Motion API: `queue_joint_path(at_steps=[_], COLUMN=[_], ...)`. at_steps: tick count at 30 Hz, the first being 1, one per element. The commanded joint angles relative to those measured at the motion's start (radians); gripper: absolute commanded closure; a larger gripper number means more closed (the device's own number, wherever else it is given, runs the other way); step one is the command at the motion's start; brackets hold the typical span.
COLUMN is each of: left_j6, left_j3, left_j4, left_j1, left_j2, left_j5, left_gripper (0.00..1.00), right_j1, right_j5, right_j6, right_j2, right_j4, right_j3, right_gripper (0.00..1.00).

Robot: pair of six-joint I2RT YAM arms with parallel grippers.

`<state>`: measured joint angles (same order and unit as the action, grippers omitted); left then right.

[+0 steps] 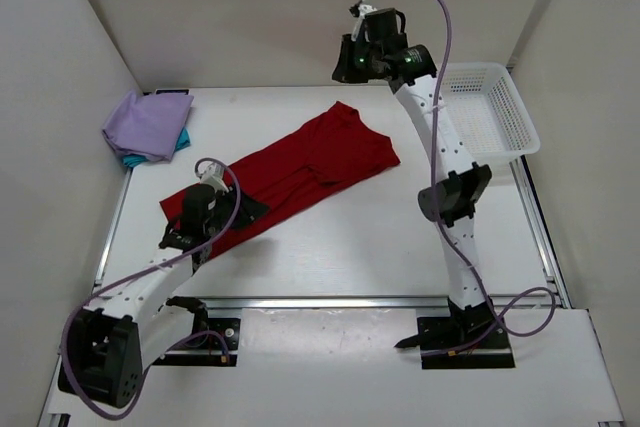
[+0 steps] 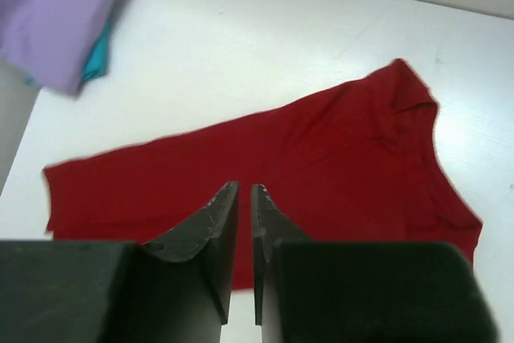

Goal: Fold and stack the t-shirts
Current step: Rotate the tshirt 90 degrees

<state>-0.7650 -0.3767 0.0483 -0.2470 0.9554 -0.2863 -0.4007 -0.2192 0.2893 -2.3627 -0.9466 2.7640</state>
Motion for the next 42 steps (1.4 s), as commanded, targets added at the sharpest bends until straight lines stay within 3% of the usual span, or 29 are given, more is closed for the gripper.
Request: queue_joint_path(at_steps=[1,3,4,5,6,7,9,11,17,21,27,31,35,38,41,42], left_j6=[0.021,0.001,-0.011,-0.01,-0.011,-0.02,-0.031,-0.027,-0.033,-0.031,-0.026,-0.025,-0.042,-0.04,-0.045,-0.049], left_j3=[-0.073,-0.068,-0.062,-0.07,-0.067,-0.07,-0.076,-0.088,-0.096,-0.105,-0.136,-0.197,-0.269,-0.277,-0.258,-0.245], left_j4=[0.06,0.093,0.108,0.114,0.125,0.148,0.165,0.177,0.196,0.193,0.202,0.2,0.202,0.186,0.197,0.184], left_j1=[0.003,-0.004,-0.009,-0.027,-0.047,-0.069,-0.11,-0.124,-0.147,-0.143,-0.132,-0.13,-0.146,-0.159,-0.118,-0.089], left_j2=[0.061,0.069,0.072,0.069,0.078,0.091,0.111,0.147,0.169,0.195,0.247,0.299,0.347,0.35,0.313,0.286], left_j5=[-0.114,-0.132,-0.128,-0.114,-0.116,-0.099,-0.108,-0.105,-0.091,-0.094,-0.096,-0.09,-0.106,-0.105,-0.128,-0.123], left_gripper=[0.62,0.62,0.62,0.61,0.61,0.62,0.62,0.62,0.62,0.63,0.62,0.61,0.62,0.62,0.62,0.63], right_j1=[-0.144,-0.183,-0.199,-0.198,-0.185,-0.164,-0.074,-0.052,0.037,0.066,0.112,0.146,0.14,0.086,-0.004,-0.041], right_j5=[0.122,0.263,0.292,0.309,0.267,0.229,0.08,0.054,0.02,0.027,-0.044,-0.048,-0.007,0.012,-0.005,-0.014], right_j6=[-0.088,-0.114,-0.127,-0.119,-0.113,-0.07,0.049,0.065,0.1,0.099,0.082,0.086,0.061,0.047,0.1,0.144], right_j2=[0.164,0.324,0.473,0.562,0.741,0.895,0.985,0.943,0.705,0.562,0.314,0.171,0.169,0.31,0.504,0.557], right_j4=[-0.179,-0.135,-0.086,0.059,0.271,0.375,0.654,0.753,0.88,0.846,0.685,0.603,0.519,0.528,0.714,0.756], right_j3=[-0.111,-0.281,-0.475,-0.764,-0.926,-1.232,-1.615,-1.749,-1.834,-1.756,-1.453,-1.152,-0.928,-1.009,-1.406,-1.461], right_gripper=[0.91,0.91,0.9,0.89,0.85,0.84,0.91,0.96,1.0,1.0,1.0,1.0,0.94,0.85,0.72,0.71])
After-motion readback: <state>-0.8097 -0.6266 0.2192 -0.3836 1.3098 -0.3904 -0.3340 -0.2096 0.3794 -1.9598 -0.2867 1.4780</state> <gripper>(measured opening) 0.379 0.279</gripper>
